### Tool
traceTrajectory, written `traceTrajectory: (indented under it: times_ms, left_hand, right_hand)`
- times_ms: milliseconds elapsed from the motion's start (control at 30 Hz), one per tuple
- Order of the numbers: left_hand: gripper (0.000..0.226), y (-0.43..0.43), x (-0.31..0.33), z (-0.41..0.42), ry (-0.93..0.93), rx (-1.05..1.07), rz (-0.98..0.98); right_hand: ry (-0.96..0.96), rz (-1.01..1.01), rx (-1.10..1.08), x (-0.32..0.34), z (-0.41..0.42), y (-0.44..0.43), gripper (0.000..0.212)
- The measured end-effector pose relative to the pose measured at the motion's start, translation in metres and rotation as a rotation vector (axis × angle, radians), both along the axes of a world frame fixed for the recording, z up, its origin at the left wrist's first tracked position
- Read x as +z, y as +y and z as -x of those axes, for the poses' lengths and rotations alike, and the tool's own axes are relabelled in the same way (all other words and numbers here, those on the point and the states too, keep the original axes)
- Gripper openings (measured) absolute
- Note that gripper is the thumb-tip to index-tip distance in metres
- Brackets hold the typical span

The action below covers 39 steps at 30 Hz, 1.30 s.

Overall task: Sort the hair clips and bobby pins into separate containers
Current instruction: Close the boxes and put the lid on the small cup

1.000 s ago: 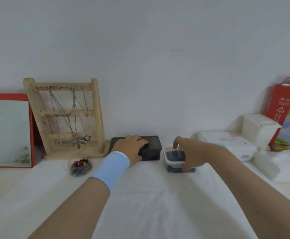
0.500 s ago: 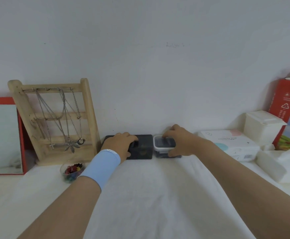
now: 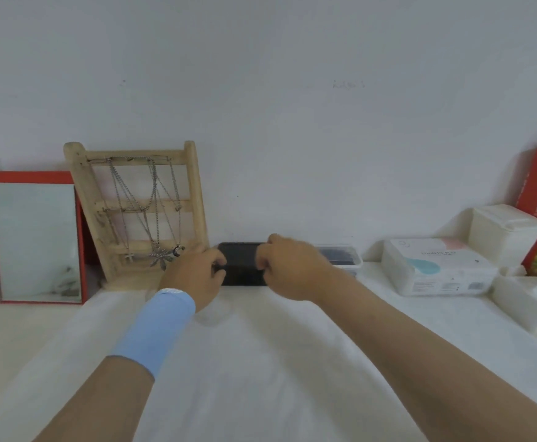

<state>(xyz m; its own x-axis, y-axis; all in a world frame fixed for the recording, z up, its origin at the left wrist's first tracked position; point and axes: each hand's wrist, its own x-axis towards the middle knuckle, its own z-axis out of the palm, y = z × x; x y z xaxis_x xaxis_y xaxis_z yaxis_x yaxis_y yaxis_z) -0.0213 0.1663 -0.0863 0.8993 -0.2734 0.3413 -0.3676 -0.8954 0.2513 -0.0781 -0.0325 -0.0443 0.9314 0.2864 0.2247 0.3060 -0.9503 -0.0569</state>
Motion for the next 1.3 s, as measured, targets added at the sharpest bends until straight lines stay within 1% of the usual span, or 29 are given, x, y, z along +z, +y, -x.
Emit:
traceTrajectory:
  times_ms: [33, 100, 200, 267, 300, 400, 433, 500, 633, 700, 800, 867, 967, 1033, 1133, 1200, 1300]
  left_hand:
    - [0.014, 0.012, -0.001, 0.003, 0.004, 0.044, -0.016]
    - [0.017, 0.033, -0.003, 0.012, 0.038, 0.144, -0.039]
    - [0.037, 0.056, -0.008, 0.021, 0.158, 0.279, -0.006]
    - [0.048, 0.064, -0.016, 0.025, 0.238, 0.300, 0.051]
    - [0.050, 0.063, -0.019, 0.026, 0.246, 0.291, 0.071]
    - [0.048, 0.065, -0.026, 0.025, 0.213, 0.270, 0.144]
    - [0.049, 0.065, -0.026, 0.024, 0.210, 0.269, 0.155]
    - [0.049, 0.064, -0.026, 0.023, 0.225, 0.264, 0.170]
    - [0.051, 0.049, -0.019, 0.027, 0.242, 0.199, 0.301]
    - [0.052, 0.039, -0.016, 0.028, 0.223, 0.156, 0.287]
    - [0.056, 0.030, -0.014, 0.026, 0.233, 0.114, 0.353]
    - [0.065, 0.030, -0.016, 0.025, 0.260, 0.106, 0.366]
    - [0.071, 0.030, -0.016, 0.025, 0.246, 0.098, 0.356]
    - [0.073, 0.028, -0.015, 0.025, 0.235, 0.074, 0.356]
    - [0.077, 0.013, -0.013, 0.026, 0.256, -0.012, 0.350]
    - [0.082, -0.004, -0.012, 0.027, 0.288, -0.086, 0.369]
    - [0.094, -0.030, -0.010, 0.029, 0.347, -0.182, 0.379]
  right_hand:
    - [0.060, -0.031, 0.047, -0.001, 0.002, 0.016, 0.025]
    - [0.167, -0.024, 0.104, -0.007, 0.003, 0.045, 0.031]
    - [0.284, 0.053, 0.097, -0.021, 0.004, 0.069, 0.039]
    - [0.356, 0.069, 0.064, -0.029, 0.004, 0.077, 0.050]
    - [0.364, 0.050, 0.049, -0.032, 0.003, 0.077, 0.051]
    - [0.311, -0.018, 0.047, -0.040, -0.002, 0.073, 0.041]
    - [0.304, -0.043, 0.041, -0.042, -0.002, 0.070, 0.042]
    - [0.289, -0.078, 0.037, -0.044, -0.002, 0.061, 0.052]
    - [0.211, -0.097, 0.042, -0.039, -0.003, 0.037, 0.072]
    - [0.215, -0.110, 0.039, -0.040, -0.005, 0.032, 0.076]
    - [0.264, -0.164, 0.043, -0.052, -0.009, 0.043, 0.080]
    - [0.267, -0.183, 0.045, -0.062, -0.013, 0.053, 0.075]
    - [0.266, -0.249, 0.043, -0.067, -0.018, 0.052, 0.060]
    - [0.271, -0.286, 0.032, -0.061, -0.018, 0.041, 0.061]
    - [0.164, -0.322, 0.014, -0.043, -0.010, 0.013, 0.059]
    - [0.120, -0.403, -0.025, -0.031, -0.001, -0.010, 0.059]
    - [0.164, -0.512, -0.072, -0.027, 0.007, -0.036, 0.061]
